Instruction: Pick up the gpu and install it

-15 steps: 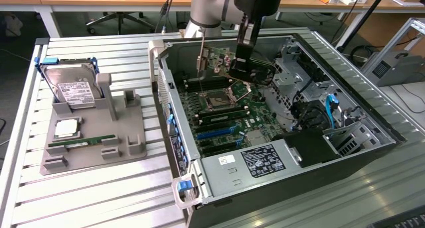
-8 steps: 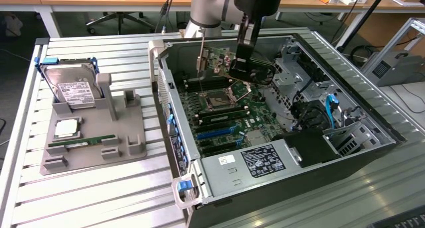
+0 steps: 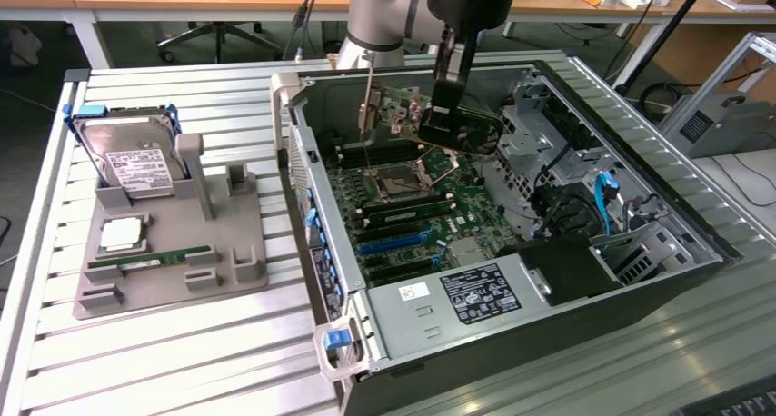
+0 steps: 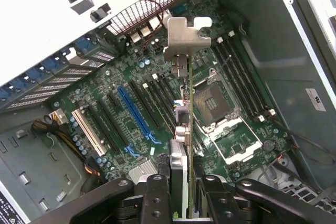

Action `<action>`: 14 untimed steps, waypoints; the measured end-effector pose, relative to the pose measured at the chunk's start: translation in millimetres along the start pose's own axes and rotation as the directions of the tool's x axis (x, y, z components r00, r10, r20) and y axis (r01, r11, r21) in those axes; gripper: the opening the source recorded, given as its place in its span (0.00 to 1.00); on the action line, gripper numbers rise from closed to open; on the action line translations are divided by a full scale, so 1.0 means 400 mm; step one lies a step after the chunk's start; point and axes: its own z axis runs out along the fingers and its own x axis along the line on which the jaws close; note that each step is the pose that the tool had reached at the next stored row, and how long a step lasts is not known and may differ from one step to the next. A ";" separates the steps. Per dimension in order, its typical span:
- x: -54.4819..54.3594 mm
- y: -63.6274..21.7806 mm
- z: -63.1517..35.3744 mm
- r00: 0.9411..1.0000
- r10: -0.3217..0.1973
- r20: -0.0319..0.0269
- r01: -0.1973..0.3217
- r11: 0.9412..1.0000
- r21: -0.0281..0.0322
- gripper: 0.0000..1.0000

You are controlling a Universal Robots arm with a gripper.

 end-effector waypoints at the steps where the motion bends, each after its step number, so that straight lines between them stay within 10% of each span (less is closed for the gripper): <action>1: 0.000 0.000 0.000 1.000 -0.002 0.000 0.002 1.000 0.000 0.27; 14: 0.000 0.000 0.000 1.000 -0.027 0.001 0.027 1.000 0.000 0.27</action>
